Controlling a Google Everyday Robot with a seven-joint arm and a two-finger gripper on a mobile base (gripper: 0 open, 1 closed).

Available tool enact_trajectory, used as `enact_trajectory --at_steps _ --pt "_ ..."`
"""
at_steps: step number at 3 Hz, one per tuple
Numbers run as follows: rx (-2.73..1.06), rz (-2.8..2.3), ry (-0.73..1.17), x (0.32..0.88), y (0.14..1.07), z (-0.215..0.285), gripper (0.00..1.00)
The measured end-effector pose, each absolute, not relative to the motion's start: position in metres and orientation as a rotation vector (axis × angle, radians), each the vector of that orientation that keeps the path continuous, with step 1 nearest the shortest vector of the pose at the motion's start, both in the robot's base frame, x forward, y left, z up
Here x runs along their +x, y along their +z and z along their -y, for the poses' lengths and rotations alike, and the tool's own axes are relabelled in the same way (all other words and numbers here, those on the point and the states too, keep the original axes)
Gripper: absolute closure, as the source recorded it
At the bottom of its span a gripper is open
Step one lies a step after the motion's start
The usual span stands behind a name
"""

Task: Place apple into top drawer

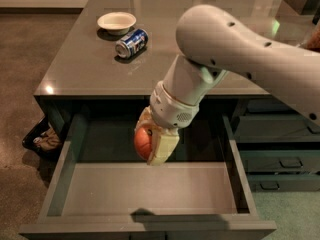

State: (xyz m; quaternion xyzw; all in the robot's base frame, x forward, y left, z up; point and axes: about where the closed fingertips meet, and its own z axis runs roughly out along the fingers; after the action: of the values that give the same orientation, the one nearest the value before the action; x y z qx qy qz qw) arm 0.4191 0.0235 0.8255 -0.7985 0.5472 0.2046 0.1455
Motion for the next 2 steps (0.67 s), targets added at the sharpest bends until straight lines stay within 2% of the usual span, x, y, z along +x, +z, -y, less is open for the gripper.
enact_trajectory --at_steps 2 --pt "-2.255 -1.67 0.533 0.454 0.753 -0.001 1.0"
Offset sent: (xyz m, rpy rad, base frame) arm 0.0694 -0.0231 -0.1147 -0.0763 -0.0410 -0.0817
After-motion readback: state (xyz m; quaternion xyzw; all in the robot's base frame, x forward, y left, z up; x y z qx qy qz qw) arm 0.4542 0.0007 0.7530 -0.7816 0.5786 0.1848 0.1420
